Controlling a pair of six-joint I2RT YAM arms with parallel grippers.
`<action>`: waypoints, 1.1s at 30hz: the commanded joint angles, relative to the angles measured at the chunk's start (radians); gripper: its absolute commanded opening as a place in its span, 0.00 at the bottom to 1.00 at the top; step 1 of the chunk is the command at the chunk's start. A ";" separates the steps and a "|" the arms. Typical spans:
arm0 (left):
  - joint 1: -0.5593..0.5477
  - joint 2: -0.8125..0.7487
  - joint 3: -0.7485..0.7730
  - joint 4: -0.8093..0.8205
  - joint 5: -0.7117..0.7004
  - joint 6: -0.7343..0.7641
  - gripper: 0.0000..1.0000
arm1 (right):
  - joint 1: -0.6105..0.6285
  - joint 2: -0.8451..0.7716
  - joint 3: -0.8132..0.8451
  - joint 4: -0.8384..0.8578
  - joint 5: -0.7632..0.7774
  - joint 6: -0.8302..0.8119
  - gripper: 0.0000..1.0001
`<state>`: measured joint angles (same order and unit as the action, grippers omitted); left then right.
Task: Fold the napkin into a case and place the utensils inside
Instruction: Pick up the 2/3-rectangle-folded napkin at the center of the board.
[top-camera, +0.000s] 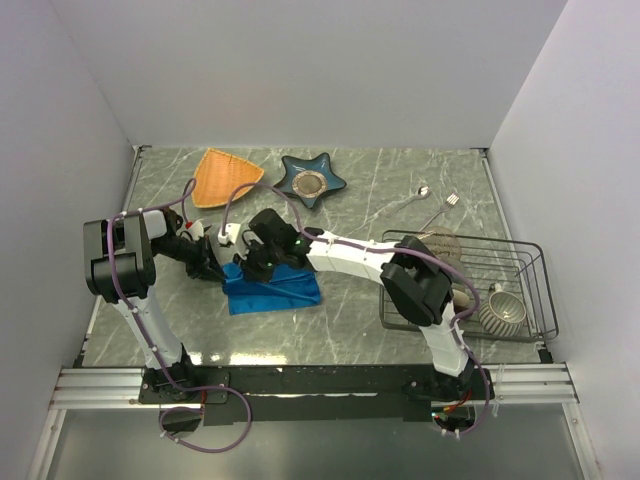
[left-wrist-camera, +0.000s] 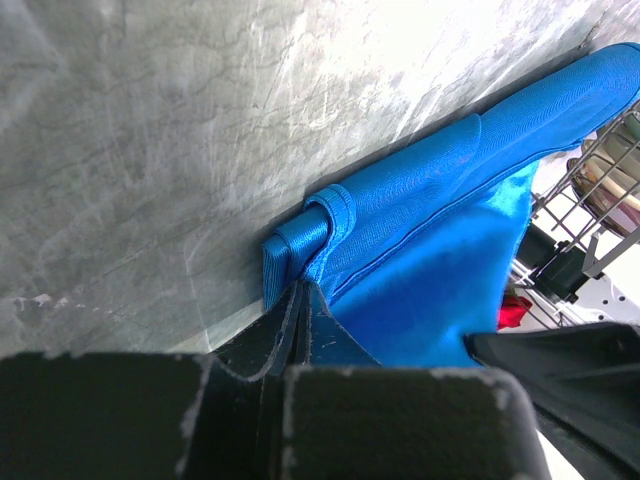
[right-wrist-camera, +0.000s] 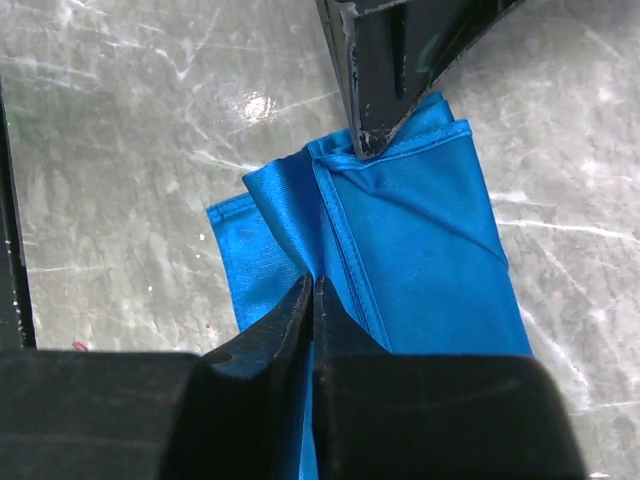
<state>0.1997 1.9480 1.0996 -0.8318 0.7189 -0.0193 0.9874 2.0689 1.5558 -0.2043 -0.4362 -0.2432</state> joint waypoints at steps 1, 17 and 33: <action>-0.008 0.058 -0.040 0.076 -0.157 0.042 0.01 | 0.037 -0.056 -0.068 0.045 0.025 -0.027 0.16; -0.008 0.065 -0.040 0.071 -0.159 0.047 0.01 | 0.215 -0.036 -0.270 0.270 0.387 -0.242 0.40; -0.008 0.066 -0.041 0.071 -0.159 0.047 0.01 | 0.142 -0.047 -0.162 0.137 0.260 -0.131 0.00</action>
<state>0.2008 1.9568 1.0988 -0.8360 0.7338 -0.0193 1.1885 2.0624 1.3148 0.0200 -0.0971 -0.4412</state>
